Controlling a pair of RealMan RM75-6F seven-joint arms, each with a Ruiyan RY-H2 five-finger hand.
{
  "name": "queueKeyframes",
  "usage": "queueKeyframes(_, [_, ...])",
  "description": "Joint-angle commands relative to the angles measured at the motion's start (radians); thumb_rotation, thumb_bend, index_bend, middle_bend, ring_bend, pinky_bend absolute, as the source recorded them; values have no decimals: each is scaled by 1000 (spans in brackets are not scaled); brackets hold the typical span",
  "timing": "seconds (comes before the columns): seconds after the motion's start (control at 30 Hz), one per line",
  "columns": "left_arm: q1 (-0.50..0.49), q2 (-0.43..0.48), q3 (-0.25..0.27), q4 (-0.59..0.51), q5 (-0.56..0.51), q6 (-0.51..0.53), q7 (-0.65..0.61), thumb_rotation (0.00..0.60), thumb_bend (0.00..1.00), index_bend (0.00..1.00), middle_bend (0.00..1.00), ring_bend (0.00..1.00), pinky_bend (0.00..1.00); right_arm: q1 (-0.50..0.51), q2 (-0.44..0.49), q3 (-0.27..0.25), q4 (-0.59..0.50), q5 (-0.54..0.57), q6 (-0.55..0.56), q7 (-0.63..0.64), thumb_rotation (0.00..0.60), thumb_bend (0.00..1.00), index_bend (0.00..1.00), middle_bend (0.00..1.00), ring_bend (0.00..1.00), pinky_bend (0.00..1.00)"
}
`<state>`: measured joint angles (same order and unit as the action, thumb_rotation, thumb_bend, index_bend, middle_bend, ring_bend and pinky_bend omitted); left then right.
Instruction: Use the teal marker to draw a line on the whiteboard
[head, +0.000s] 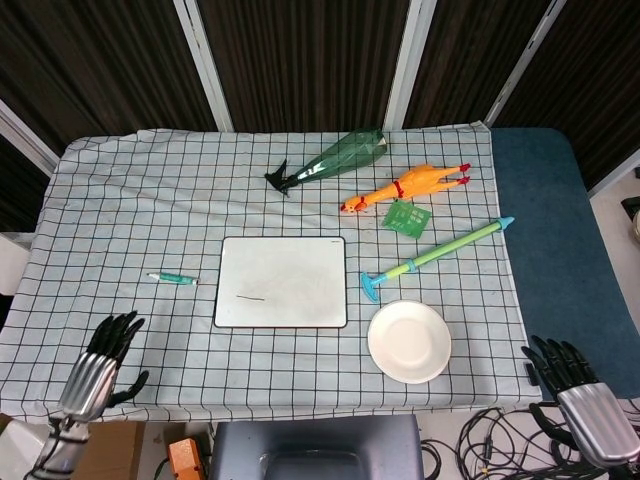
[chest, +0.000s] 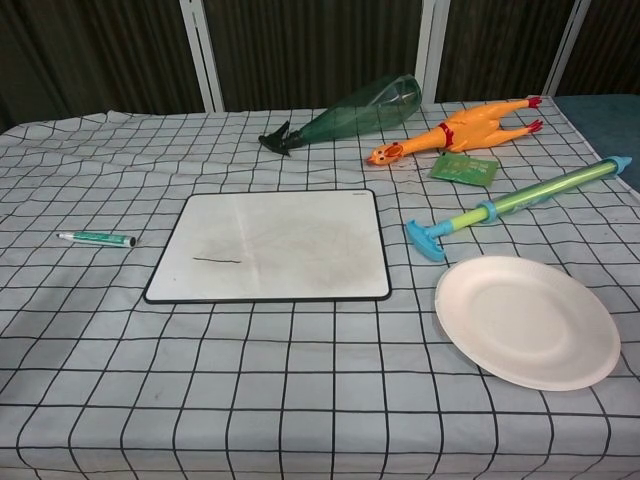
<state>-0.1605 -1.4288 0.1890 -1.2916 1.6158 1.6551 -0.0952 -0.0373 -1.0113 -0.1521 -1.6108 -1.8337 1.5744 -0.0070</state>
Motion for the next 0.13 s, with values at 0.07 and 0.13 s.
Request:
queueKeyframes(0.07, [101, 104, 55, -93, 44, 94, 108, 600, 336, 0, 0, 0, 0, 1, -9, 1, -4, -2, -10, -24, 600, 328, 0, 0, 0, 72])
queueKeyframes(0.13, [104, 110, 52, -92, 57, 93, 95, 600, 336, 0, 0, 0, 0, 0, -13, -1, -3, -3, -12, -34, 600, 328, 0, 0, 0, 72])
